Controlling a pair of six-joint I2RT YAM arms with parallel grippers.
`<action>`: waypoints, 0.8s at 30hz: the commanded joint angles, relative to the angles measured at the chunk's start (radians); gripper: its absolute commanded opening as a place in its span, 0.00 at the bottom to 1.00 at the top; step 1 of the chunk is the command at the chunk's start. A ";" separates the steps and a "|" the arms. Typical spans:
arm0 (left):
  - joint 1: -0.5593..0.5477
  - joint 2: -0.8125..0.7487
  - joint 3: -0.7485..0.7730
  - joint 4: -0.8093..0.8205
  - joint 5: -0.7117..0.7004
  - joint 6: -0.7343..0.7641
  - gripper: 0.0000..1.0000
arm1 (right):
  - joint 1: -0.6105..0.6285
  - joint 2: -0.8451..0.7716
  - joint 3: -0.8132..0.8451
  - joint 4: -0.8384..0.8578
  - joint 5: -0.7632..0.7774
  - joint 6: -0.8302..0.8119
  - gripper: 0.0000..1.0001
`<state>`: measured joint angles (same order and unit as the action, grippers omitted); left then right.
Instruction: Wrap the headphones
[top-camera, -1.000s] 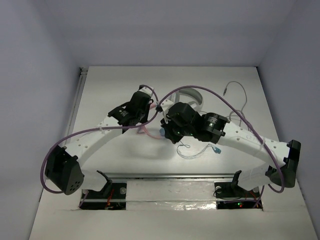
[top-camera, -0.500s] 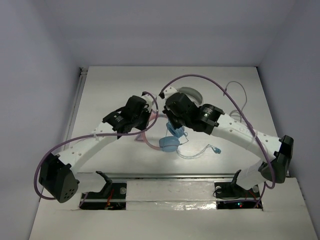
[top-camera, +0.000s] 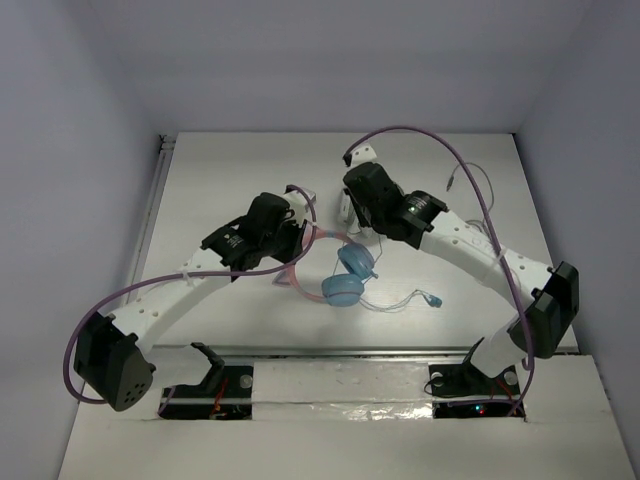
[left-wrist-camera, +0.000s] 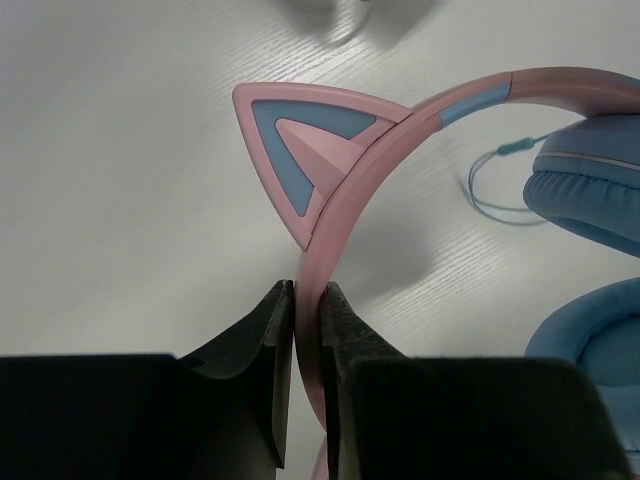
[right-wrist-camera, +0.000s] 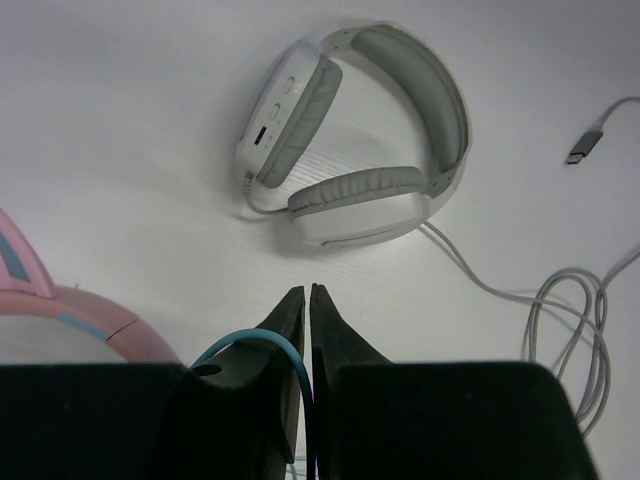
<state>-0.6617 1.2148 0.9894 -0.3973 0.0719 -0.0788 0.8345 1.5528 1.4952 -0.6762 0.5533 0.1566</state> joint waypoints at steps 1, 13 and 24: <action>-0.007 -0.052 0.025 0.048 0.042 -0.013 0.00 | -0.034 -0.051 -0.012 0.101 0.048 0.014 0.12; -0.007 -0.084 0.121 0.054 0.172 -0.030 0.00 | -0.144 -0.128 -0.236 0.305 -0.208 0.126 0.12; 0.002 -0.112 0.198 0.080 0.164 -0.072 0.00 | -0.261 -0.261 -0.505 0.703 -0.710 0.221 0.12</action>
<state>-0.6613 1.1561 1.0920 -0.3954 0.1963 -0.1024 0.5991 1.3449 1.0618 -0.2211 0.0563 0.3222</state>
